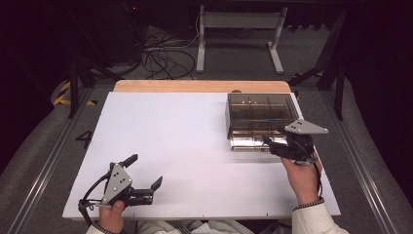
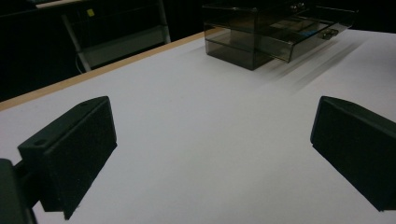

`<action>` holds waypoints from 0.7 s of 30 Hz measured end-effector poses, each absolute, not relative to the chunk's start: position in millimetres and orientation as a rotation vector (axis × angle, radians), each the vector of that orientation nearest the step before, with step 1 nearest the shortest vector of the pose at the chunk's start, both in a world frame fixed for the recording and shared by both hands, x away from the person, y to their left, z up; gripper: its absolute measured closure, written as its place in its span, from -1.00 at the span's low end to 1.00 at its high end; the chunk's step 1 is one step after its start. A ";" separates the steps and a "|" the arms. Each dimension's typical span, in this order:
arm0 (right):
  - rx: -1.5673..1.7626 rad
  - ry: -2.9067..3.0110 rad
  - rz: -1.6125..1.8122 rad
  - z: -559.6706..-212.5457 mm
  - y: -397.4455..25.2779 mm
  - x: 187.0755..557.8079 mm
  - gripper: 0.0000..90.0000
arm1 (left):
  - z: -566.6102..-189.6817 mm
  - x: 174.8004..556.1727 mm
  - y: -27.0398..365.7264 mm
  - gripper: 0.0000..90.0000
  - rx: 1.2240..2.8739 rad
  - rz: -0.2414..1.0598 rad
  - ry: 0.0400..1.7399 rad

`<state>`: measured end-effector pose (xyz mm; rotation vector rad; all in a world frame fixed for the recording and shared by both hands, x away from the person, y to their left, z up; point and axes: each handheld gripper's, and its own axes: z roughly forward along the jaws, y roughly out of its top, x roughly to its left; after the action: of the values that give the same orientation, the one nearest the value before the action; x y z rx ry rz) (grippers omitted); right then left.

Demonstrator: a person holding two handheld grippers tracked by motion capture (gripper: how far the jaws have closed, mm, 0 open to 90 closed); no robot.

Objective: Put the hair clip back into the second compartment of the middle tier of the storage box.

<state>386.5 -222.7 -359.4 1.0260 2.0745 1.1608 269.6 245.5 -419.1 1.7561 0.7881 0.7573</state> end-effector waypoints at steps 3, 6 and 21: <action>0.991 2.090 1.200 -354.5 -222.4 379.9 -0.32 | -418.6 269.5 245.2 -0.98 1.756 0.758 0.787; 0.940 2.118 1.258 -351.5 -221.9 373.8 -0.44 | -418.7 269.8 245.4 -0.98 1.755 0.757 0.788; 0.753 2.211 1.515 -380.7 -232.6 342.9 -0.79 | -417.6 268.8 246.1 -0.98 1.754 0.764 0.786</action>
<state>342.9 -232.6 -380.7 0.7529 2.2112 1.5153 268.8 246.1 -417.6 1.7544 0.7864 0.7639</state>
